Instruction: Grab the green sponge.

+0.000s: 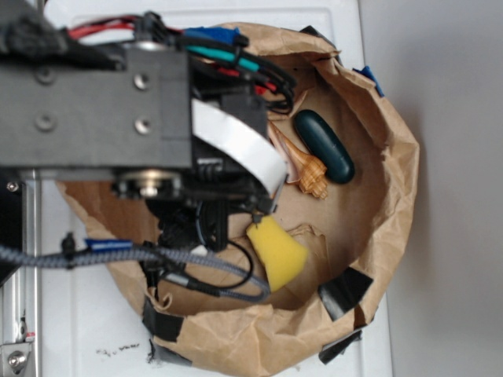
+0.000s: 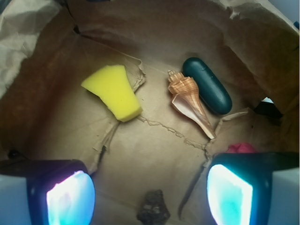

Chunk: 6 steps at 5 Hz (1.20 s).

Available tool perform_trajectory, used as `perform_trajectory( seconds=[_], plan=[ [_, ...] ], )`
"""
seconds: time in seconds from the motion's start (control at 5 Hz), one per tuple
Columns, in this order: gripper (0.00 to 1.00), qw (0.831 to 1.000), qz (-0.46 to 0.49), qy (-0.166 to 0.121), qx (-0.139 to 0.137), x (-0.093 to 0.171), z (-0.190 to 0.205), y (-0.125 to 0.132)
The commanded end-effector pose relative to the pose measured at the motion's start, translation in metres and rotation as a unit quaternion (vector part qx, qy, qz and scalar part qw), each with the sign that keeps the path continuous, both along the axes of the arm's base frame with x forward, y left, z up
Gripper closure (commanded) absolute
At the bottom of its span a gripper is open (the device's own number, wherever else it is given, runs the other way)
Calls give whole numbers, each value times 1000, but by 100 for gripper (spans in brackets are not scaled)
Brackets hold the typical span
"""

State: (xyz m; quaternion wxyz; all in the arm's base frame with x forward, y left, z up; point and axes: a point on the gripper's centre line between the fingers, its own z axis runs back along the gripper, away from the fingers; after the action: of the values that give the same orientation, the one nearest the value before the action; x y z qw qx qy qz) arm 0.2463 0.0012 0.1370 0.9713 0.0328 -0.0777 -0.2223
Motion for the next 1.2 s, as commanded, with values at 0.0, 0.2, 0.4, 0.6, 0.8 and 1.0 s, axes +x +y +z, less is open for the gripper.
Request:
perform_trajectory(
  seconds=[0.0,0.2,0.4,0.6,0.8,1.0],
  plan=[
    [0,1000,-17,23,-11,23,-6,7],
    [0,998,-11,58,-23,21,-4,4],
    [0,999,-25,34,-11,12,-5,-5],
    [0,999,-41,24,0,1,-16,-14],
    [0,997,-75,18,-2,7,-34,-28],
    [0,997,-76,23,1,32,-42,-40]
  ],
)
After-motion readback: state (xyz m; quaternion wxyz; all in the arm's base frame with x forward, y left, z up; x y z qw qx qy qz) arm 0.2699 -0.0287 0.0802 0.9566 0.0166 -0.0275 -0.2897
